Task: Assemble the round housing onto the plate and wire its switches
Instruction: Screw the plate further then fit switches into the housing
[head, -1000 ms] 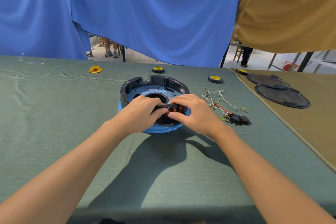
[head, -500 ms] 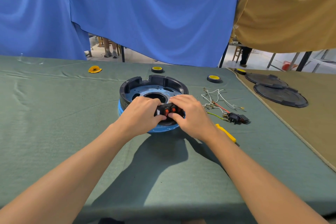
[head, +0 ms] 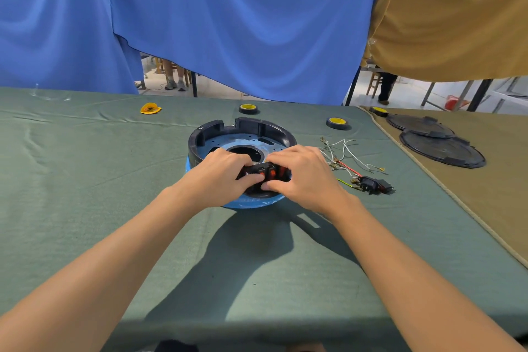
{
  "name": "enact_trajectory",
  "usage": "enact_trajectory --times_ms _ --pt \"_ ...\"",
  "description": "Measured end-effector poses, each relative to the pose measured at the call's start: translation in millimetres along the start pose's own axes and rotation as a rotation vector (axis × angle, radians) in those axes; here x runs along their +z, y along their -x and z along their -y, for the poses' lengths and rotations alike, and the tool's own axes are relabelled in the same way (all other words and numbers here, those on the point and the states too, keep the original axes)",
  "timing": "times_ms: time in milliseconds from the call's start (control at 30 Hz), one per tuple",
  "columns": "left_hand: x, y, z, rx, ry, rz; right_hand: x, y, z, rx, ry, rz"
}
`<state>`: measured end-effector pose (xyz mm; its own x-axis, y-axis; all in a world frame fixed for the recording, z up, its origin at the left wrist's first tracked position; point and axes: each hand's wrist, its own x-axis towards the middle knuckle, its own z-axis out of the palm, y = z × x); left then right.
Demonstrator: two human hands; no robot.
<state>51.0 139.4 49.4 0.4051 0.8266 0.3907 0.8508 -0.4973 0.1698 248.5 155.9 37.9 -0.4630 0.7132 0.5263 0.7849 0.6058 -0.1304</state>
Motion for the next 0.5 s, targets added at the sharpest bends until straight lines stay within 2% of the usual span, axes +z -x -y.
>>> enact_trajectory --times_ms 200,333,433,500 --pt "1 -1 -6 -0.031 -0.062 -0.061 8 3 2 0.07 -0.027 -0.125" --pt "3 -5 -13 -0.08 -0.139 -0.031 9 4 2 0.106 -0.022 -0.096" --pt "7 -5 -21 -0.106 -0.186 -0.075 4 10 -2 0.109 -0.187 -0.017" --pt "12 -4 -27 -0.123 -0.239 -0.118 -1 20 -9 0.13 -0.281 -0.053"
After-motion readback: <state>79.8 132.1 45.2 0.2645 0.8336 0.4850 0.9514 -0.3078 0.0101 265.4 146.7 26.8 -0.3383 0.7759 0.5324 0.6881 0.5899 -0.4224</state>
